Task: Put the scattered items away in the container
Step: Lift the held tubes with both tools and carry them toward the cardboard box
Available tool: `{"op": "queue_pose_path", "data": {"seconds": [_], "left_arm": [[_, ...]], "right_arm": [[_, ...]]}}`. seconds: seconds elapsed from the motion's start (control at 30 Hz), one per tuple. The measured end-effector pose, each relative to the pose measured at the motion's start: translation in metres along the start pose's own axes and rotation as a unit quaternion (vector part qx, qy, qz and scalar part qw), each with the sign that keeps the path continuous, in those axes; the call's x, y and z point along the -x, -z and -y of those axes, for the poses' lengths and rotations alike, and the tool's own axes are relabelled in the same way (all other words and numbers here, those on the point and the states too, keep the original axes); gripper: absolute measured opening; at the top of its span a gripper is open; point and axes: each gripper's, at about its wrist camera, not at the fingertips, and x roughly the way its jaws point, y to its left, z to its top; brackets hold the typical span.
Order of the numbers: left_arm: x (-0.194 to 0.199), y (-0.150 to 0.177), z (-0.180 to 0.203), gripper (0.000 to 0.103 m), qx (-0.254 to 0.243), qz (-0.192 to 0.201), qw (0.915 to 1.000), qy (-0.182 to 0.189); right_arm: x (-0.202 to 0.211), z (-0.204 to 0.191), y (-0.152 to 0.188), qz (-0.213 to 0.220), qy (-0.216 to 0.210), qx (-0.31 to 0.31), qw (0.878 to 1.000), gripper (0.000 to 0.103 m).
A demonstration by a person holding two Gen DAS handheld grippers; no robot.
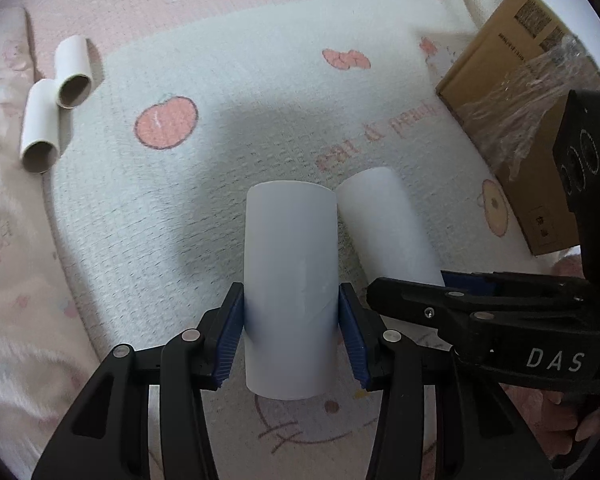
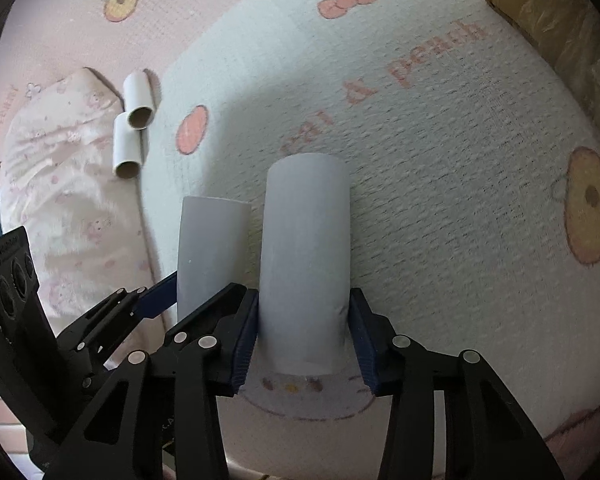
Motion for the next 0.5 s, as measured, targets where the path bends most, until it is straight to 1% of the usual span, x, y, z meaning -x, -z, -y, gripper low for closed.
{"op": "queue_pose_path", "data": {"seconds": [0.1,0.3,0.43,0.5], "left_arm": [[0.014,0.005,-0.004,0.05,0.009,0.01,0.9999,0.0],[0.03,0.0,0.0,0.05,0.01,0.028,0.9995,-0.008],[0.049,0.004,-0.001,0.05,0.022,0.046,0.9987,-0.002],[0.057,0.006,0.001,0.05,0.023,0.055,0.9982,-0.007]], "right_arm": [[0.011,-0.006,0.004,0.008,-0.01,0.012,1.0,0.041],[0.035,-0.015,0.014,0.027,-0.021,0.025,0.999,0.041],[0.048,-0.018,0.025,0.035,-0.009,0.042,0.998,0.041],[0.056,-0.019,0.031,0.041,-0.002,0.053,0.998,0.041]]}}
